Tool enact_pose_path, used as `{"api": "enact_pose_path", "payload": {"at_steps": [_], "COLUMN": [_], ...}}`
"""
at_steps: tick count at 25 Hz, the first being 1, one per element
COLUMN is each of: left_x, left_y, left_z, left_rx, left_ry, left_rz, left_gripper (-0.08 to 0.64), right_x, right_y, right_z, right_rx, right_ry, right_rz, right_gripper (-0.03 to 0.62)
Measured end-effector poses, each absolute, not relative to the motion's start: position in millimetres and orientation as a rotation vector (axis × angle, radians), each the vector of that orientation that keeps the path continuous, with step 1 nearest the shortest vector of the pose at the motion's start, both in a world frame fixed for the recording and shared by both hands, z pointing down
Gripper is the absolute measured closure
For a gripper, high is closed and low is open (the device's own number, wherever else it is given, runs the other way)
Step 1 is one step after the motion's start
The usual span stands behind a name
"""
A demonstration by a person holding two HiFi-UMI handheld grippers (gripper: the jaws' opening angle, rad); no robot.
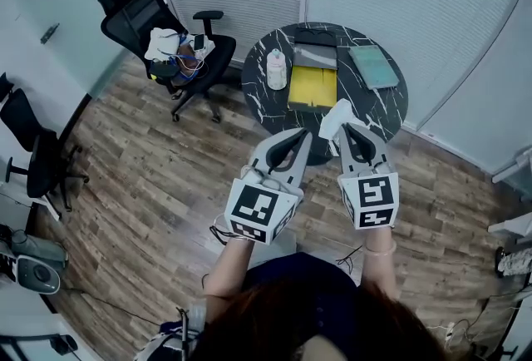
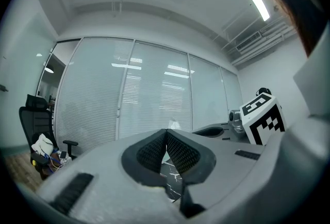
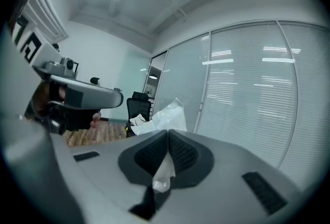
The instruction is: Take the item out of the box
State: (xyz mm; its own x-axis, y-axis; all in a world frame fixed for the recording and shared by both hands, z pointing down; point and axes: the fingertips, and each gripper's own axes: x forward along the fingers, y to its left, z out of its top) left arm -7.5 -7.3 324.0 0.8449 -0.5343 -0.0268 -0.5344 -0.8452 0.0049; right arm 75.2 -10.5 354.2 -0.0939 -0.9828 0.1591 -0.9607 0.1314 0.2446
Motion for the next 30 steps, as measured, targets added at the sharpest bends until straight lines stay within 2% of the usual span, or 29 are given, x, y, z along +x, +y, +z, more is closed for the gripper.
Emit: {"api": "enact_pose_path", "payload": {"at_steps": [30], "left_x": [-21.8], "left_y": [93.0], "left_z": [309.7], "left_rx": [-2.962], "left_ry": [0.923], "left_rz": [-0.012], "left_gripper": [0.534], "right_x": [56.9], "right_y": [112.3], "right_z": [309.7], "right_rx": [1.972], "right_ry": [-2.224], "right_rz": [-0.179], "right_gripper": [0.567]}}
